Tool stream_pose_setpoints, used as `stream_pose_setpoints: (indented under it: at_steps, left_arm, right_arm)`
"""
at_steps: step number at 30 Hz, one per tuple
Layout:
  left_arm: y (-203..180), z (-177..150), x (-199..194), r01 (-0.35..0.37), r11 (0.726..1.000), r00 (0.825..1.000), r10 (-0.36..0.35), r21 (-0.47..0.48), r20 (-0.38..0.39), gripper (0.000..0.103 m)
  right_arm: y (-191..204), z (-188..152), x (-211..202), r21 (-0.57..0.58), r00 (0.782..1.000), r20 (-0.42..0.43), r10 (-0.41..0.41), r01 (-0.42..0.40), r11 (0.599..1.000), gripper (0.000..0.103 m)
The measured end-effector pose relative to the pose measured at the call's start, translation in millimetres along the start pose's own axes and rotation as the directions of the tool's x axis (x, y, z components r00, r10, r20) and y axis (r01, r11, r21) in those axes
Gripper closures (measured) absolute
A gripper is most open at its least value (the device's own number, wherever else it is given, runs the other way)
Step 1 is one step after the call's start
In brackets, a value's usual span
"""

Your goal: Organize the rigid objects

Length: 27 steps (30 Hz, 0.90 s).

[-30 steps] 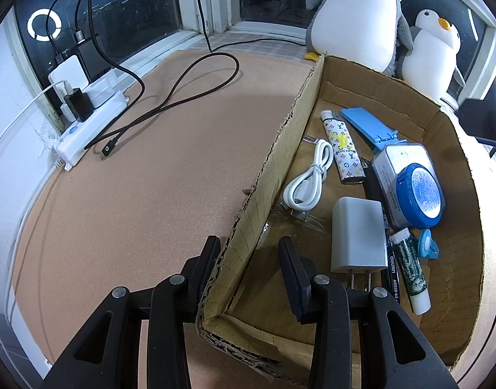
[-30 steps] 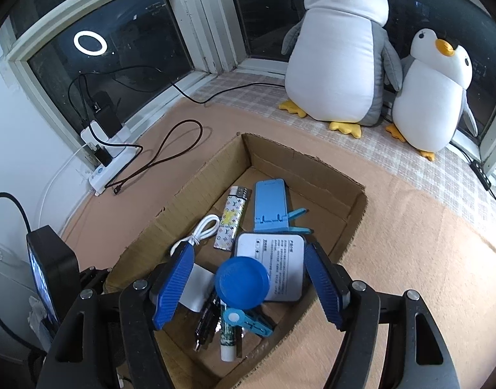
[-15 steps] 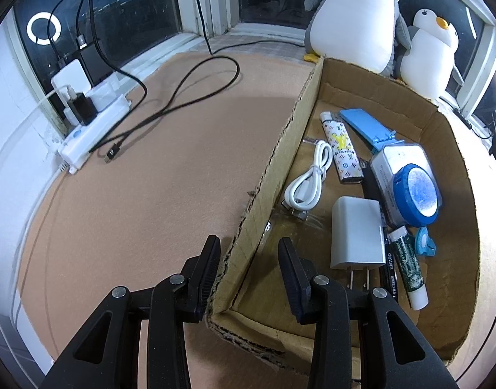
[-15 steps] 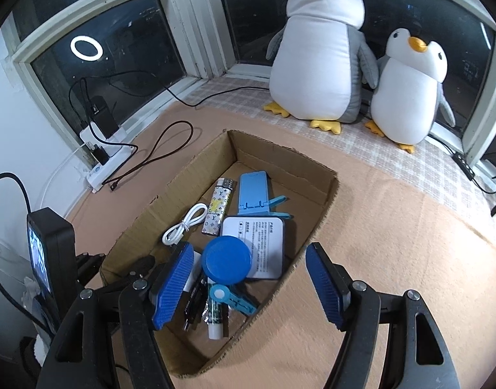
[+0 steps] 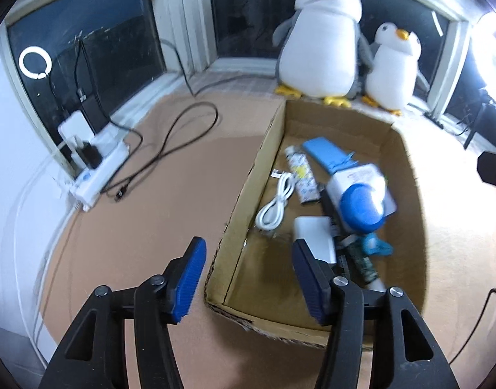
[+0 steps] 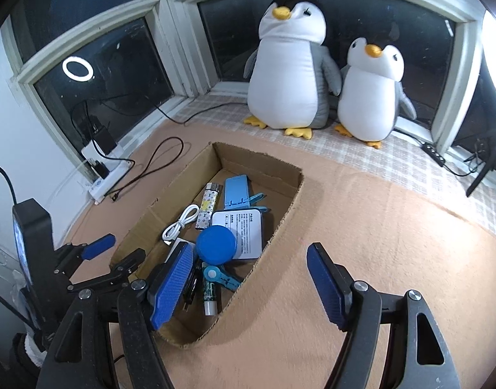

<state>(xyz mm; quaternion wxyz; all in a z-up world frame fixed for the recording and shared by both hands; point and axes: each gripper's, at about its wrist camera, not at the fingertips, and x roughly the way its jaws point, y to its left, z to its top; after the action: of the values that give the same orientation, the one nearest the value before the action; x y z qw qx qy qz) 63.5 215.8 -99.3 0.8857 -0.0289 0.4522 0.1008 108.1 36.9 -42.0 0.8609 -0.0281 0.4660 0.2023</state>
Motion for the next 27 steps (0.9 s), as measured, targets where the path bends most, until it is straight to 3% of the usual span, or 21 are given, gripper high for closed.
stream_pose_setpoints:
  at_steps: [11,14,27]
  left_arm:
    - [-10,28,-85,0.036,0.999,0.985,-0.036,0.007,0.166,0.031]
    - [-17,30,-100,0.047,0.999,0.980,-0.050,0.020,0.192,0.021]
    - [-46,20,-117,0.062,0.996,0.976,-0.075,0.067,0.202,0.015]
  right_arm:
    - [-8,-10,-64,0.042,0.993,0.117,-0.034,0.029,0.999,0.023]
    - [-9,-17,-75,0.056,0.988,0.140,-0.058,0.051,0.997,0.020]
    - [-19,-56,-103,0.158,0.965,0.203,-0.165,0.134,0.978,0.016]
